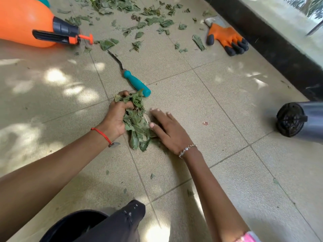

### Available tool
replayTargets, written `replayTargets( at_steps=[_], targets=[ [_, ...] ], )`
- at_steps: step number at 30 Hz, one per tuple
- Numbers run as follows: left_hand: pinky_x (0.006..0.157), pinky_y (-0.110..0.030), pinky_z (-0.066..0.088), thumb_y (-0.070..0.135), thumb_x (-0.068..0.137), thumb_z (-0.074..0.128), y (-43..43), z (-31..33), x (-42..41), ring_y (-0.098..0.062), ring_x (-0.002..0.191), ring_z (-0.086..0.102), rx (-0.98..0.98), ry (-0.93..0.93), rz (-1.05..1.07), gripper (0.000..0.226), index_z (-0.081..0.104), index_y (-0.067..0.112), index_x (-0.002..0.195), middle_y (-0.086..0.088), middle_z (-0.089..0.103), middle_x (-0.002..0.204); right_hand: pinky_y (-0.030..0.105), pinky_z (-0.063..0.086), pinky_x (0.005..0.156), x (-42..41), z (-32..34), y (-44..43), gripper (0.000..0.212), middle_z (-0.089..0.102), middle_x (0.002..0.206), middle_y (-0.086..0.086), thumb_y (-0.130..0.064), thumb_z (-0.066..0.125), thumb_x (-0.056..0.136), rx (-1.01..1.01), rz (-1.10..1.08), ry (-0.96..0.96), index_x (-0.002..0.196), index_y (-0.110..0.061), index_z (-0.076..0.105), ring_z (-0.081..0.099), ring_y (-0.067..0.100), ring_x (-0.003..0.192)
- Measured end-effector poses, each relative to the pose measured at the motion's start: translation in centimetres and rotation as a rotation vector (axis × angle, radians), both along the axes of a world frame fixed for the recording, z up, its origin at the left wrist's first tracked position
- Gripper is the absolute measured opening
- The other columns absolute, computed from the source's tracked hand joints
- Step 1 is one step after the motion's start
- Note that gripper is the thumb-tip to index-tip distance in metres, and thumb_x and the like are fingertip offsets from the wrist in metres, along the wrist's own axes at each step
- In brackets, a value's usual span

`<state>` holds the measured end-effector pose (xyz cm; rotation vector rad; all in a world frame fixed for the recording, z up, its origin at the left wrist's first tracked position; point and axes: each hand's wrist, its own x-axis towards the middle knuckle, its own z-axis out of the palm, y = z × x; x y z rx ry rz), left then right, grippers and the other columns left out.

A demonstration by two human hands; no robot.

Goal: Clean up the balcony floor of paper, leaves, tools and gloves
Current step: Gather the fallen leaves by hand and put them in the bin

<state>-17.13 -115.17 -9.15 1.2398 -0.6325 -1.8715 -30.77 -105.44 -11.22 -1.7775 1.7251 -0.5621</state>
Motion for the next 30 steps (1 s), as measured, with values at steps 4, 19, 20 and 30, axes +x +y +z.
replayTargets(
  at_steps=[4, 19, 20, 30],
  targets=[
    [0.050, -0.022, 0.048, -0.017, 0.081, 0.032, -0.1, 0.3, 0.7, -0.018, 0.067, 0.052, -0.017, 0.013, 0.017, 0.042, 0.046, 0.022, 0.072, -0.005, 0.056, 0.081, 0.027, 0.004, 0.116, 2.0, 0.1, 2.6, 0.093, 0.027, 0.151, 0.002, -0.074, 0.036, 0.074, -0.023, 0.036, 0.092, 0.145, -0.017, 0.020, 0.023, 0.015, 0.138],
    [0.047, -0.020, 0.051, -0.020, 0.080, 0.029, -0.5, 1.0, 2.7, -0.017, 0.067, 0.051, -0.037, 0.025, 0.123, 0.043, 0.044, 0.019, 0.073, -0.008, 0.053, 0.082, 0.034, 0.052, 0.089, 6.6, -2.7, 0.1, 0.026, 0.059, 0.121, 0.011, -0.003, 0.061, 0.086, -0.306, -0.245, 0.248, 0.112, -0.004, 0.060, 0.053, 0.025, 0.119],
    [0.048, -0.020, 0.051, -0.020, 0.080, 0.029, -0.5, 1.0, 2.7, -0.017, 0.067, 0.052, -0.037, 0.025, 0.125, 0.043, 0.045, 0.019, 0.073, -0.007, 0.053, 0.082, 0.033, 0.054, 0.085, 6.4, -2.7, 0.2, 0.026, 0.063, 0.115, 0.011, -0.002, 0.065, 0.082, -0.337, -0.255, 0.278, 0.108, -0.003, 0.063, 0.058, 0.025, 0.113],
    [0.049, -0.020, 0.051, -0.019, 0.080, 0.030, -0.6, 1.0, 2.6, -0.016, 0.070, 0.052, -0.033, 0.015, 0.118, 0.043, 0.046, 0.020, 0.073, -0.004, 0.053, 0.083, 0.042, 0.031, 0.106, 4.4, -2.1, -0.8, 0.058, 0.041, 0.139, 0.010, -0.061, 0.028, 0.087, -0.155, -0.202, 0.499, 0.131, -0.027, 0.043, 0.037, 0.032, 0.128]
  ],
)
